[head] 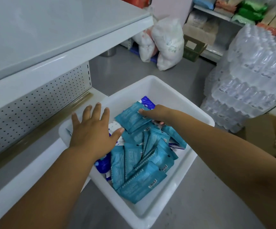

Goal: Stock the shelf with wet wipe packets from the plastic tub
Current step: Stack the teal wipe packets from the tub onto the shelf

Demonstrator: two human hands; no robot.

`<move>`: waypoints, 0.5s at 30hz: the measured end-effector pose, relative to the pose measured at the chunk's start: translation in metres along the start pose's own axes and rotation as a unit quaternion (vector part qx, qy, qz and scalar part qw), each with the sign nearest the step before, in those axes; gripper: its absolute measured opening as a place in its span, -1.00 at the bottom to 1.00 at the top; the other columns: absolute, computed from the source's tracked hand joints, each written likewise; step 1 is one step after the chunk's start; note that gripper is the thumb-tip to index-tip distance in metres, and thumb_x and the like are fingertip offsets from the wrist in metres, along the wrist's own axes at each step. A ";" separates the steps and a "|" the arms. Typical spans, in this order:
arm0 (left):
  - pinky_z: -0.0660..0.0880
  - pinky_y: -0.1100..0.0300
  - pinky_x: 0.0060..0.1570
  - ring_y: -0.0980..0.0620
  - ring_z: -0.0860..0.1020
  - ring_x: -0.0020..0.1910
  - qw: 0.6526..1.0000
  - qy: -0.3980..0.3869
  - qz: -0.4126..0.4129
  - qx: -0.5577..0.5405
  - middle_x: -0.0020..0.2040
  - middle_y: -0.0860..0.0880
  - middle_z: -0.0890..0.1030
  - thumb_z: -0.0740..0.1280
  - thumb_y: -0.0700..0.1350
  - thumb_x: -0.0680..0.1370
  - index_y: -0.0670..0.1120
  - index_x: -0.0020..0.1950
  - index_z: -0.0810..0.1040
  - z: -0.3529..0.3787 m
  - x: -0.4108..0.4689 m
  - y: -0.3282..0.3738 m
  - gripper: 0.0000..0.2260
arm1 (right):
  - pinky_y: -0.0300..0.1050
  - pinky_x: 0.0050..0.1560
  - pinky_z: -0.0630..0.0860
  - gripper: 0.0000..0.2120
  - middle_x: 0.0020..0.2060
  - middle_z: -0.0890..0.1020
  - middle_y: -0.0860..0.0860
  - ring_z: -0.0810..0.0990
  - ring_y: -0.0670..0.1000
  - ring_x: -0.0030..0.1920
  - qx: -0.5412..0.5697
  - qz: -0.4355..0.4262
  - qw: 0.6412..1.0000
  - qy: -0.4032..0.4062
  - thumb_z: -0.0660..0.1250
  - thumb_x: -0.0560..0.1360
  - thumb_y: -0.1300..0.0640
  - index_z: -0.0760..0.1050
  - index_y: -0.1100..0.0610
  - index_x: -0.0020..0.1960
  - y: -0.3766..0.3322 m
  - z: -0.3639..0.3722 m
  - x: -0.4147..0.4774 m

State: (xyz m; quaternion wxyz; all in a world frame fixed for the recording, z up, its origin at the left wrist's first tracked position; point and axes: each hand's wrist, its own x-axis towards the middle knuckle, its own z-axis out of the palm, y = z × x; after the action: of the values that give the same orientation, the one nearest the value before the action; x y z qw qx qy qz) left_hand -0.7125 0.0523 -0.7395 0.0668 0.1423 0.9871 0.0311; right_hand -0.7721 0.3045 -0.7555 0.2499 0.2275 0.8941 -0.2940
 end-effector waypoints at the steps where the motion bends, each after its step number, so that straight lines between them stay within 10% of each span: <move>1: -0.09 -0.31 0.51 -0.15 -0.12 0.63 1.000 0.003 -0.002 -0.003 0.66 -0.05 -0.10 -0.05 0.43 0.56 0.02 0.65 -0.06 0.000 0.000 -0.002 -0.22 | -0.13 -0.29 0.40 -0.44 -0.40 0.47 0.06 0.41 0.01 -0.43 0.004 -0.002 1.000 0.007 0.30 0.48 -0.38 0.39 0.14 -0.20 -0.002 0.002 0.000; 15: -0.06 -0.27 0.50 -0.07 -0.08 0.62 0.998 0.054 0.001 -0.034 0.67 0.01 -0.07 0.04 0.39 0.58 0.00 0.64 0.04 0.012 -0.003 -0.010 -0.26 | -0.06 -0.02 0.62 -0.38 0.08 0.64 0.11 0.63 0.06 -0.08 0.094 0.024 0.994 -0.059 0.40 0.44 -0.32 0.46 0.13 0.27 -0.028 0.027 0.000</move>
State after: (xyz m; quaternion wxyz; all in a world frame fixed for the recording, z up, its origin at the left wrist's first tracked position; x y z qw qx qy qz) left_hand -0.7103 0.0423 -0.7516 0.0187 0.1391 0.9874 0.0726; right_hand -0.7792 0.2671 -0.7636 0.2870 0.2535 0.8403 -0.3837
